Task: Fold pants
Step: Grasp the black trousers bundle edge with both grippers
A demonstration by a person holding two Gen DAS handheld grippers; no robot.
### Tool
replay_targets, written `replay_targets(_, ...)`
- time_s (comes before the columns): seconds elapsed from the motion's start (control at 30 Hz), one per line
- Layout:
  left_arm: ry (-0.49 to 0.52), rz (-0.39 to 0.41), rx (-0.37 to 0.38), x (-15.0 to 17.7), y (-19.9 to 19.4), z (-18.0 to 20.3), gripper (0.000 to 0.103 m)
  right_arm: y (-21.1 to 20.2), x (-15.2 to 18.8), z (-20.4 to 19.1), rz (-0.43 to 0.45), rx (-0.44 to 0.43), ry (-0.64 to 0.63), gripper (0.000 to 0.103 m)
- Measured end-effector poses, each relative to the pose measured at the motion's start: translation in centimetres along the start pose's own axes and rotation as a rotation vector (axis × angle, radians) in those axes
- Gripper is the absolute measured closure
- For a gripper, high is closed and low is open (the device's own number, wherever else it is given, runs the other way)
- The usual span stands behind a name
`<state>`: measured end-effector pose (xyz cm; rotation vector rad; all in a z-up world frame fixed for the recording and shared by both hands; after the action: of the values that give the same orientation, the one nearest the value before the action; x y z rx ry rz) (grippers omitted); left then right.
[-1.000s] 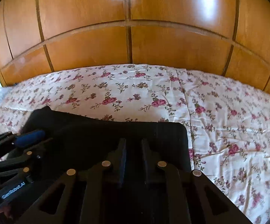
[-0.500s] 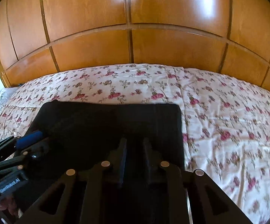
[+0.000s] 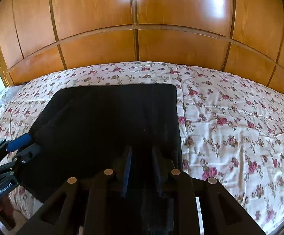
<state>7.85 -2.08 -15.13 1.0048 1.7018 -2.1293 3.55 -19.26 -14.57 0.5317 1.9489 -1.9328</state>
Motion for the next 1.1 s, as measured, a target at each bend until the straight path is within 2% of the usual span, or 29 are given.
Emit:
replay_targets(0.1, -0.039, -0.001, 0.039, 0.0, -0.5, -0.6, 0.055, -0.5, 0.4, 0.0, 0.010, 0.009, -0.016, 0.079)
replay_targets(0.2, -0.126, -0.003, 0.088, -0.4, -0.9, -2.0, 0.055, -0.8, 0.6, 0.1, 0.010, 0.006, -0.017, 0.075)
replay_targets(0.23, -0.161, -0.004, 0.104, -0.5, -1.0, -2.7, 0.051, -1.0, 0.6, 0.2, 0.011, 0.003, -0.014, 0.074)
replay_targets(0.27, -0.188, -0.005, 0.114, -0.5, -1.0, -3.2, 0.045, -1.1, 0.7, 0.2, 0.012, 0.003, -0.012, 0.070)
replay_targets(0.3, -0.227, -0.015, 0.130, -0.5, -0.8, -4.0, 0.042, -1.3, 0.8, 0.3, 0.014, 0.006, -0.010, 0.067)
replay_targets(0.33, -0.257, -0.027, 0.153, -0.4, -0.6, -4.5, 0.041, -1.4, 0.8, 0.4, 0.016, 0.005, -0.011, 0.065)
replay_targets(0.4, -0.307, -0.056, 0.217, -0.1, 0.0, -5.1, 0.041, -1.4, 1.0, 0.7, 0.017, 0.019, -0.013, 0.054)
replay_targets(0.47, -0.341, -0.094, 0.263, 0.2, 0.8, -5.6, 0.040, -1.1, 1.2, 1.1, 0.004, 0.026, -0.001, 0.050)
replay_targets(0.6, -0.356, -0.132, 0.325, 0.6, 1.6, -5.7, 0.039, -0.2, 1.6, 2.3, -0.040, -0.060, 0.075, 0.040)
replay_targets(0.73, -0.353, -0.148, 0.369, 0.4, 2.0, -5.6, 0.038, 0.6, 1.9, 3.4, -0.077, -0.167, 0.164, 0.036)
replay_targets(0.87, -0.335, -0.177, 0.385, 0.2, 2.7, -5.5, 0.038, 1.1, 2.3, 4.0, -0.093, -0.201, 0.187, 0.032)
replay_targets(1.1, -0.323, -0.220, 0.457, -0.1, 3.3, -5.5, 0.038, 1.8, 2.5, 4.4, -0.120, -0.259, 0.193, 0.029)
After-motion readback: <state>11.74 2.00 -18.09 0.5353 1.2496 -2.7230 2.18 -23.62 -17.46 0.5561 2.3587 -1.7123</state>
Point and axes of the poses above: each gripper's, at about its wrist camera, not at the fingertips, and y roughly the way its jaws point, z to its right, x to its underside, the point moved 8 cm from there along y, roughly the way its jaws point, and after that the axes turned 11 degrees about -z, right-handed, at the moved point
